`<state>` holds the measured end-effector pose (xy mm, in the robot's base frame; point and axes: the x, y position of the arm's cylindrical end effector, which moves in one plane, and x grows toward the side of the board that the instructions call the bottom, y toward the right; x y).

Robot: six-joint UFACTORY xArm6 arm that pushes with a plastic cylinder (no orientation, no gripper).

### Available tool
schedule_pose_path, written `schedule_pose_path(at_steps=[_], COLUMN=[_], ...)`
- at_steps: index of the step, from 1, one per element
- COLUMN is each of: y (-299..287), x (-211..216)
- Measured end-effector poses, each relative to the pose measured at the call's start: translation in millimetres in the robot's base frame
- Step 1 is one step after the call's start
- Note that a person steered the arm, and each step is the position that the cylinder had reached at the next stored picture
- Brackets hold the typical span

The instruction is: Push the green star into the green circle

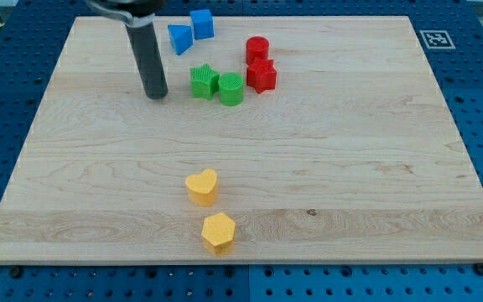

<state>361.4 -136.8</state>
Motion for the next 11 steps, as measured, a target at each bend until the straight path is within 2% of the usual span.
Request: schedule_pose_path(at_steps=[1, 2, 4, 5, 6, 7, 8, 10, 11], y=[1.0, 15.0, 71.7, 82.9, 72.7, 71.9, 89.4, 127.7, 139.6], x=[-26.2, -25.0, 15.1, 17.7, 5.8, -31.5, -28.6, 30.5, 36.1])
